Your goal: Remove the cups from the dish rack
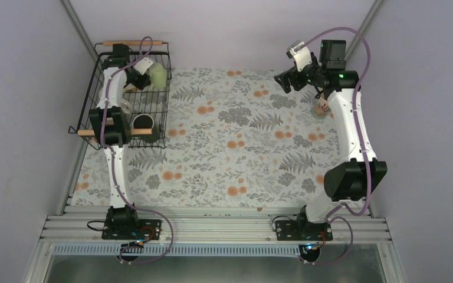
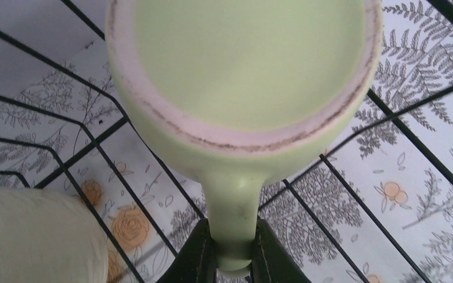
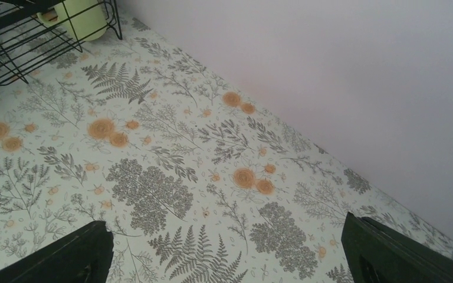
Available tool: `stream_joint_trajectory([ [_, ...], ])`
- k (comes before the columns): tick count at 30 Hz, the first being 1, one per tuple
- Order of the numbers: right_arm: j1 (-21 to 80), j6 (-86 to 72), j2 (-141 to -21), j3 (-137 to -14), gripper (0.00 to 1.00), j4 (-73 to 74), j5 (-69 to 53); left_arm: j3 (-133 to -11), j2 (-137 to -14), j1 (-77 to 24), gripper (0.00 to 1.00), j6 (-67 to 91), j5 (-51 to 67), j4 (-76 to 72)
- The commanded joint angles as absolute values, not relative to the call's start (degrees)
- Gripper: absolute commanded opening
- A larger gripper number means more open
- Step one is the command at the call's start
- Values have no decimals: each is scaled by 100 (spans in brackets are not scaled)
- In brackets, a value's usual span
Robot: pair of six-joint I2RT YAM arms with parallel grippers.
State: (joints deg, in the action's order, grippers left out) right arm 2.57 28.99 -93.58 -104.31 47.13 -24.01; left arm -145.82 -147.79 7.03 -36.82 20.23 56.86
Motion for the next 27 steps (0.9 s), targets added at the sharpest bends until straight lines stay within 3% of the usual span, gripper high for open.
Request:
stream_joint_trajectory([
  [1, 338, 2800, -9202, -10460, 100, 4633, -2670, -14793, -14211, 815, 2, -3666, 2025, 6068],
  [7, 398, 2695, -9275, -10738, 100, 4831, -3277, -14722, -13208, 1034, 2, -3716, 2064, 6345],
  [15, 439, 2506, -9351, -11018, 100, 4984, -5223, -14239, -11573, 1162, 2, -3364, 3084, 6214],
  [24, 443, 2507, -9825, -11078, 100, 4576, -8544, -12930, -10183, 613, 2, -2201, 4843, 4521],
  [27, 462, 1300, -9847, -10646, 100, 3209, -9321, -12046, -9768, 306, 2, -1707, 5158, 3539],
])
